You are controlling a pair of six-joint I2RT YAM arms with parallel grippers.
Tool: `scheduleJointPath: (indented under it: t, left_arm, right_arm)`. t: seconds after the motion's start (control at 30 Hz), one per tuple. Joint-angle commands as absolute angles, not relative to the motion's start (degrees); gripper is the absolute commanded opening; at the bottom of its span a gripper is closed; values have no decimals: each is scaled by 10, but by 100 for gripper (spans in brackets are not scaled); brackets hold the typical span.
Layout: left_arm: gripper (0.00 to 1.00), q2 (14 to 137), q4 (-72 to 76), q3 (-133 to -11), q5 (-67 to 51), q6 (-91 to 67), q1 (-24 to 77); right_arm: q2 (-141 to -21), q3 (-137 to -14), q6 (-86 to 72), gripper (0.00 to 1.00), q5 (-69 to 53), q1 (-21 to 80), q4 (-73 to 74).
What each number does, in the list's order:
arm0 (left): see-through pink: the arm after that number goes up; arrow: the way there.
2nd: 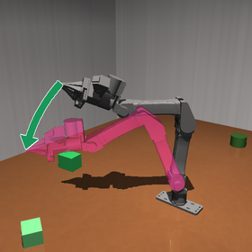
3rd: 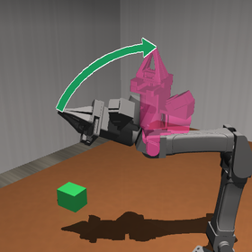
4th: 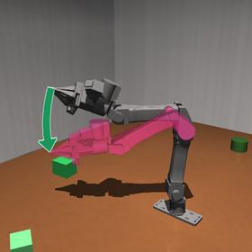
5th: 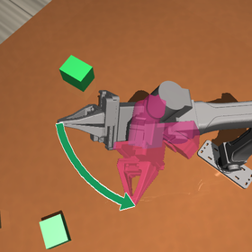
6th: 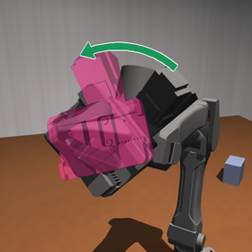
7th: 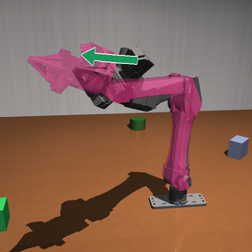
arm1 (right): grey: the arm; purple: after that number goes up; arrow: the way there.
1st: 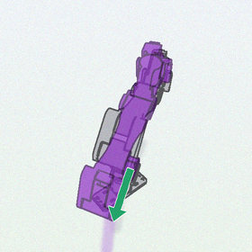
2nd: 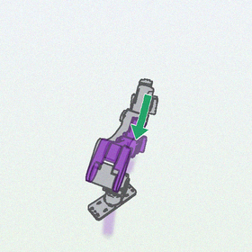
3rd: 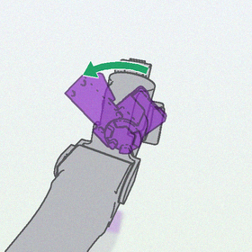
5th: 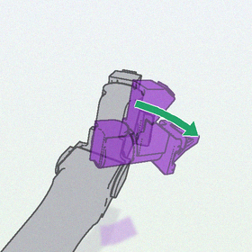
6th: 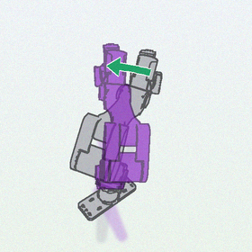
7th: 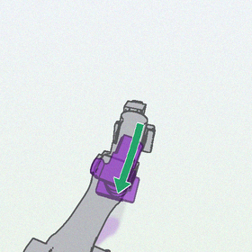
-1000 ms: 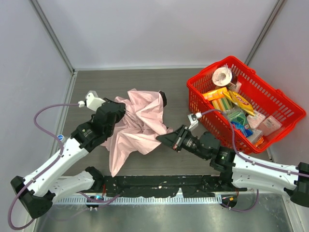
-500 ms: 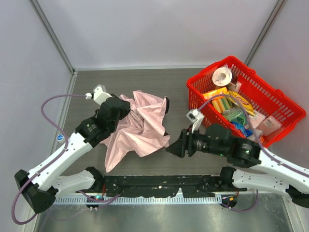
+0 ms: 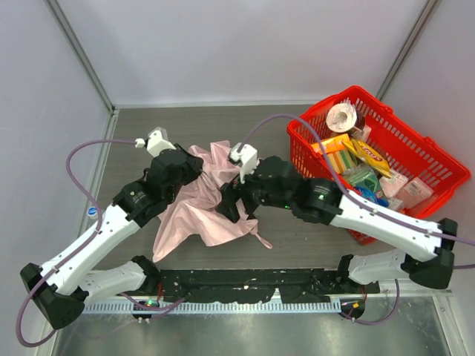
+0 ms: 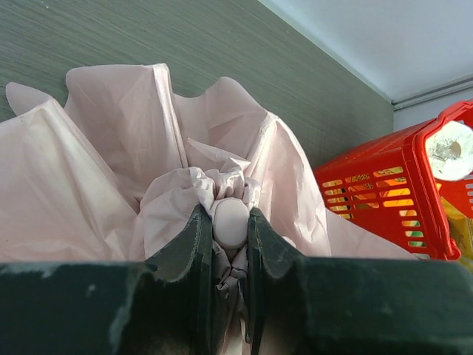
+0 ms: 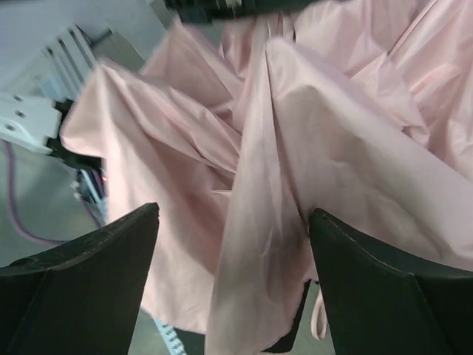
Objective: Put away the umbrella
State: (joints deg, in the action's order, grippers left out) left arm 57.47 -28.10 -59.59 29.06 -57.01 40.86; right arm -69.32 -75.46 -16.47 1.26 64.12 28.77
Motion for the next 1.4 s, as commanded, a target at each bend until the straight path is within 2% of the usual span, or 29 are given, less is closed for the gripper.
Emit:
scheduleJointPath:
  t: [0.0, 0.1, 0.27, 0.3, 0.47, 0.5, 0.57, 0.73, 0.83, 0.97, 1.03, 1.1, 1.13, 1.2, 1.37]
  left_arm:
    - [0, 567, -271, -632, 282, -570, 408]
    - [0, 571, -282, -636, 287, -583, 408]
    - [0, 577, -308, -642, 313, -627, 408]
    - [0, 581, -311, -642, 322, -633, 408]
    - [0, 600, -336, -651, 367, -665, 408]
    - [0, 605, -338, -656, 371, -671, 408]
    - [0, 613, -339, -660, 372, -678, 409]
    - [0, 622, -333, -664, 346, -687, 409]
    - [0, 615, -332, -661, 336, -693, 408]
    - [0, 606, -325, -652, 317, -696, 409]
    - [0, 603, -323, -653, 311, -689, 409]
    - [0, 595, -308, -648, 306, -669, 408]
    - [0, 592, -290, -636, 302, -647, 408]
    - [0, 575, -250, -611, 292, -628, 408]
    - [0, 527, -114, -527, 240, -571, 408]
  right_arm:
    - [-713, -745, -100, 88, -16, 641, 232]
    - [-725, -733, -89, 88, -11, 649, 204]
    - [-748, -733, -90, 91, 146, 693, 197]
    - [-751, -752, -93, 91, 215, 719, 209]
    - [-774, -801, -112, 91, 342, 807, 258]
    - [-782, -802, -92, 91, 410, 829, 259]
    - [-794, -808, -72, 91, 459, 868, 258]
    - [-797, -801, -75, 91, 376, 870, 234]
    - [-802, -786, -70, 90, 385, 863, 208]
    - [-811, -776, -59, 77, 350, 827, 192]
    - [-815, -783, -55, 75, 332, 828, 199]
    - [-809, -794, -78, 77, 334, 828, 236]
    - [-792, -793, -106, 83, 347, 828, 246]
    - [-754, -772, -152, 87, 344, 827, 265]
    - [-636, -663, -262, 87, 254, 781, 223]
